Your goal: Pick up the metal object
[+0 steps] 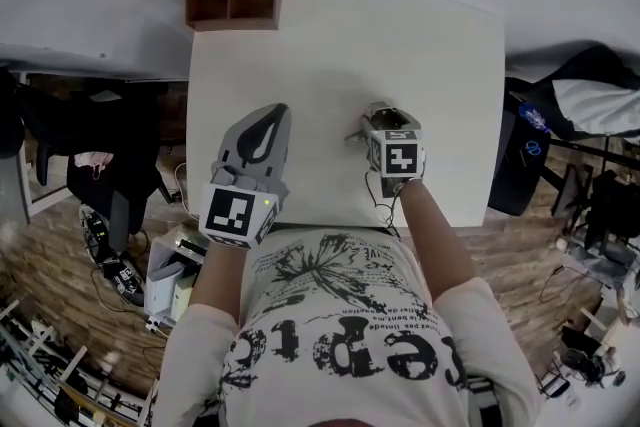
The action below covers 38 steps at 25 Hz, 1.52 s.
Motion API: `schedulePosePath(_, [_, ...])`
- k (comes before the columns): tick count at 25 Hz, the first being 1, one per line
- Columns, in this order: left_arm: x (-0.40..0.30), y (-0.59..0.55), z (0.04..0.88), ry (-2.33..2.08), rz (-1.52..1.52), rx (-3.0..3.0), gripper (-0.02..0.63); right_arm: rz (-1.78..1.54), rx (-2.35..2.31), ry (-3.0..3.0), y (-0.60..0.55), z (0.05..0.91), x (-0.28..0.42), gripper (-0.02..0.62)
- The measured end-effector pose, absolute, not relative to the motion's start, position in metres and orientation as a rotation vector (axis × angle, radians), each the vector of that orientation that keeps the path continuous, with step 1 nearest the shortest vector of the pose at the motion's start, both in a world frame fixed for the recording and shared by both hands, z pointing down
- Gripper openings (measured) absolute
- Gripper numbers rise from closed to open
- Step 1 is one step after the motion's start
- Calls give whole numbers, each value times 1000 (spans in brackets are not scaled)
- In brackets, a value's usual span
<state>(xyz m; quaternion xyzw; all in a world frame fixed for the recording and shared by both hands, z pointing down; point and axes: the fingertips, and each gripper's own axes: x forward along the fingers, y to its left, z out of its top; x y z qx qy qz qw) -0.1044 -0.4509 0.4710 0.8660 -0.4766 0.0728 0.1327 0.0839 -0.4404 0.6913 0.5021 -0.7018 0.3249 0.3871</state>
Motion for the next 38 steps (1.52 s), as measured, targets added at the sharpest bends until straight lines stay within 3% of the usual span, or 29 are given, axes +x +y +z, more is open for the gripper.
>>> schedulePosePath(15, [-94, -440, 465, -1351, 231, 2547, 12, 806, 1355, -1852, -449, 656, 85, 282])
schedulePosePath(38, [-85, -437, 350, -1585, 113, 2658, 12, 162, 1665, -2452, -451, 360, 86, 281])
